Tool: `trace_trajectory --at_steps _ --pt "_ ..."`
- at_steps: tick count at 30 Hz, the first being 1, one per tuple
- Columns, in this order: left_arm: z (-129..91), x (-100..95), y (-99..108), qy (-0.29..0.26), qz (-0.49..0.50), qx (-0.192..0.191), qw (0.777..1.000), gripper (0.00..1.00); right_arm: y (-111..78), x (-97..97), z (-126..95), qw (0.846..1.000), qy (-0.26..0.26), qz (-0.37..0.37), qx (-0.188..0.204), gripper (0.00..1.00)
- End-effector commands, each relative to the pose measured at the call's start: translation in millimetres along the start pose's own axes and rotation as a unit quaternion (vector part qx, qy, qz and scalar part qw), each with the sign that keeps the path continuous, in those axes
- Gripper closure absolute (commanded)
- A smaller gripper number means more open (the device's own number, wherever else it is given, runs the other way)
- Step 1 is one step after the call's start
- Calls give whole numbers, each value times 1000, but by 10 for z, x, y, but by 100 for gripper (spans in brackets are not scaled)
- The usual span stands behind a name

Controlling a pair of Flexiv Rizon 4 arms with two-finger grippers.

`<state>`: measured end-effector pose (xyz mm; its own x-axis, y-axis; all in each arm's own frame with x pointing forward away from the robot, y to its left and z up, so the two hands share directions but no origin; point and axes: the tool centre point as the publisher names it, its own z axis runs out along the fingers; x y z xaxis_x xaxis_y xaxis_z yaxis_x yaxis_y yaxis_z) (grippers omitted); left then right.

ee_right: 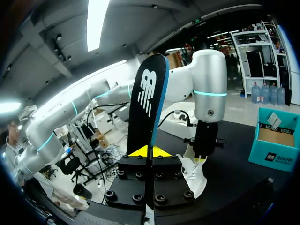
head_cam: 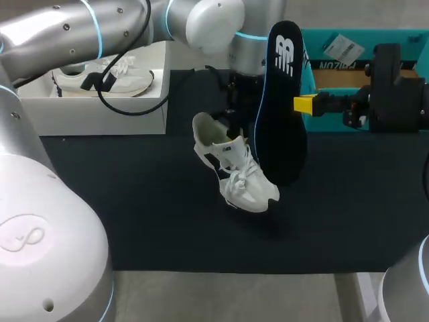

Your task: Take the shoe out of the shoebox, open the shoe tongue, remove and reinsert the insole, then place the shoe into the shoebox

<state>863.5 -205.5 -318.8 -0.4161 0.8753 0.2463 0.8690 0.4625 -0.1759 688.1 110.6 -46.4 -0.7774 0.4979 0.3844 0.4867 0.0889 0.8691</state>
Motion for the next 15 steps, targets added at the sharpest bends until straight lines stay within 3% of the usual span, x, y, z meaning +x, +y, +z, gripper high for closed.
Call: trace_trajectory --at_steps 1,5,15 --pt "-63 -22 -19 74 332 -153 928 100 -14 4 26 1000 -2 0 -1 100" --pt "-65 -50 20 65 341 -190 918 100 -14 4 26 1000 -2 0 -1 100" --pt "-69 -246 254 31 318 -157 934 100 -14 4 26 1000 -2 0 -1 100"
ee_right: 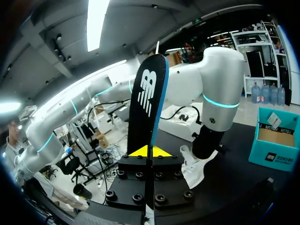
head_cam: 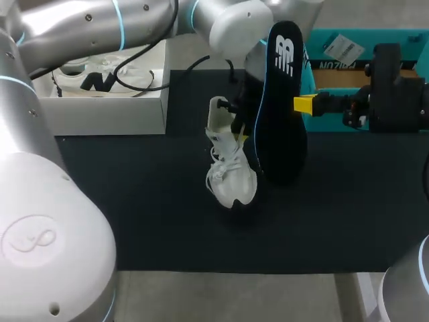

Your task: Take the shoe out of the shoebox, open the shoe tongue, remove and reinsert the insole, then place the shoe into the shoebox

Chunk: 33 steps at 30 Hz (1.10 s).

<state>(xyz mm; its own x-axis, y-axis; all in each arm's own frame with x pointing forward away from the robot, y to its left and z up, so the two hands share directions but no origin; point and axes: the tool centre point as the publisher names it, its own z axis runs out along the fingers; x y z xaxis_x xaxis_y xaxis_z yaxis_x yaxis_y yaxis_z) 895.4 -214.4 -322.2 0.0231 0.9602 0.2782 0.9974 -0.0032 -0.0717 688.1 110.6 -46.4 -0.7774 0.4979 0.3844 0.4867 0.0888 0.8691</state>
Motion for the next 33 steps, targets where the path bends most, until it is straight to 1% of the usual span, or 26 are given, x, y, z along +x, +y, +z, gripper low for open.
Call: trace_trajectory --at_steps 1,7,12,18,20,27,33 --pt "6 -36 41 -15 91 -53 994 100 -13 5 26 1000 -2 0 -1 100" --pt "19 -111 139 -29 78 -37 996 100 -13 5 26 1000 -2 0 -1 100" --pt "8 -173 153 -41 69 -25 996 100 -13 5 26 1000 -2 0 -1 100" --pt "60 -240 215 -40 65 -15 997 100 -13 5 26 1000 -2 0 -1 100" --pt "79 -283 221 -30 68 -19 997 100 -13 5 26 1000 -2 0 -1 100" --pt "86 -403 267 -26 75 -19 997 100 -13 5 26 1000 -2 0 -1 100" --pt "64 -444 235 -27 87 -27 995 100 -13 5 26 1000 -2 0 -1 100"
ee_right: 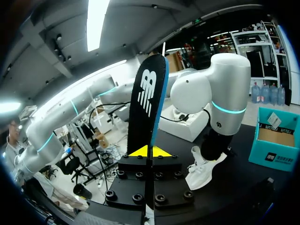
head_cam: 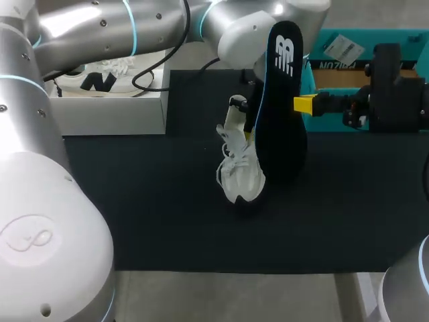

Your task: Take the shoe out of the shoebox, open the shoe tongue, remove and reinsert the insole, then place the shoe into the shoebox

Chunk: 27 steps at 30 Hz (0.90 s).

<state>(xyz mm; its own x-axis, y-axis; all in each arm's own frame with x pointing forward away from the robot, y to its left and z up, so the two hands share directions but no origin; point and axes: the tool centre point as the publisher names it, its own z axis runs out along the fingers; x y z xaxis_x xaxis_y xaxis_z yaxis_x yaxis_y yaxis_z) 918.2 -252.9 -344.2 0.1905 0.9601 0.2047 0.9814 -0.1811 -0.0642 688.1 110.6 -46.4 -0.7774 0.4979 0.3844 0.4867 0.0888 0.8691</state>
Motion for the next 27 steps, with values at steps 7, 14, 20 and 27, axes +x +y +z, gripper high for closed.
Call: trace_trajectory --at_steps 7,14,20,27 --pt "31 -40 3 16 0 6 1000 100 -13 5 26 1000 -2 0 -1 100" --pt "-3 -23 -54 19 -2 -3 1000 100 -13 5 26 1000 -2 0 -1 100" --pt "59 -21 -55 14 -4 3 1000 100 -13 5 26 1000 -2 0 -1 100" --pt "122 -22 -52 14 -12 10 1000 100 -13 5 26 1000 -2 0 -1 100"
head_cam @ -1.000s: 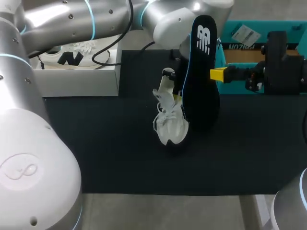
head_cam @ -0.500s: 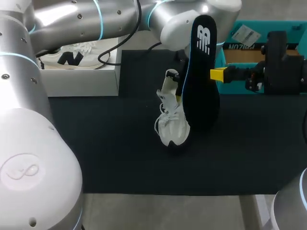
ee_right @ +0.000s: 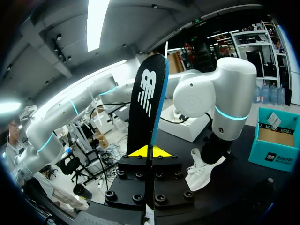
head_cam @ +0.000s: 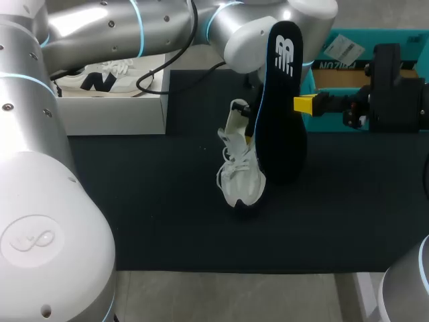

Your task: Take the shoe out of the shoebox, open the shoe tongue, remove and reinsert the insole, then place the shoe into the shoebox

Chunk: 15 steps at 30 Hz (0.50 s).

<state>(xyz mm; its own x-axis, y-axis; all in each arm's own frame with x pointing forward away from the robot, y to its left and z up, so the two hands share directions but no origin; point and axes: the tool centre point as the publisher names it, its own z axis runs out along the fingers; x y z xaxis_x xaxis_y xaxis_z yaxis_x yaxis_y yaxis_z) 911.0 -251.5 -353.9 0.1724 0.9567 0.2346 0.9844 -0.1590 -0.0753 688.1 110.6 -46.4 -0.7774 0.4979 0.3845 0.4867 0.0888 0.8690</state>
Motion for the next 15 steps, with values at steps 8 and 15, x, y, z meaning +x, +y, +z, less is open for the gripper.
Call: trace_trajectory --at_steps 8,15 --pt "127 -71 53 10 -7 8 1000 100 -13 5 26 1000 -2 0 -1 100" --pt "220 -142 49 2 -6 29 1000 49 -13 5 26 1000 -2 0 -1 100"
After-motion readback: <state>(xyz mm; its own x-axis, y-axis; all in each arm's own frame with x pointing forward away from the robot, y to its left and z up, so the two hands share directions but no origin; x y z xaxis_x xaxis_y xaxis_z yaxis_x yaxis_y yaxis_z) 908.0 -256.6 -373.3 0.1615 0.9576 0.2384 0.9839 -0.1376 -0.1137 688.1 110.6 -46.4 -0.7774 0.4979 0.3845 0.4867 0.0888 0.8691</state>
